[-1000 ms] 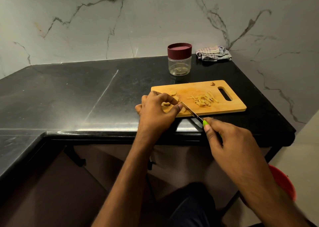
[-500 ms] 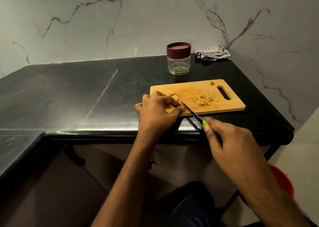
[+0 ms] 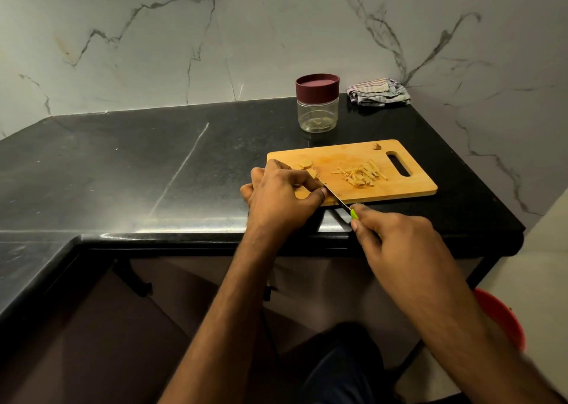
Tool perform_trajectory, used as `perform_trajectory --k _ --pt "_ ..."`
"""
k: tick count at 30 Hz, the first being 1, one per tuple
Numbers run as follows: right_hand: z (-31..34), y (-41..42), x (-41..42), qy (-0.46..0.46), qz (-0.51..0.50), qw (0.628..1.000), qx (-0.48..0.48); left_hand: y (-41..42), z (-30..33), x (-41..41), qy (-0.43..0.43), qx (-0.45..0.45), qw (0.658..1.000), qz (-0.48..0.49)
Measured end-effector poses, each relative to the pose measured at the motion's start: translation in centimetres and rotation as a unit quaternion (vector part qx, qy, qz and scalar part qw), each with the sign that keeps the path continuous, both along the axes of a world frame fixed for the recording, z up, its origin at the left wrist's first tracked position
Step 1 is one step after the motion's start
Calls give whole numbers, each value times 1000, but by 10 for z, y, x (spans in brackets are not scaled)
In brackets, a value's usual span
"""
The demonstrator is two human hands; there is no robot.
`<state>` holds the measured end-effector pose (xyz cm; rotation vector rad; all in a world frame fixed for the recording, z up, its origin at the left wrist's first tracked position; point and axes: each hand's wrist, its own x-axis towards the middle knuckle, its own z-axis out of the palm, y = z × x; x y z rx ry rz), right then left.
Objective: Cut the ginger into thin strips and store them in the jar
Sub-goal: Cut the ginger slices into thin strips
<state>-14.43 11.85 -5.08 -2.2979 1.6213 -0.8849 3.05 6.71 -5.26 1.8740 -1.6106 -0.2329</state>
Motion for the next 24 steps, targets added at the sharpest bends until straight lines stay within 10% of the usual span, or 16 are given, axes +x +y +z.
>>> perform_trajectory --k 24 --pt "3 11 -17 -51 -2 999 18 2 6 -1 40 39 998 13"
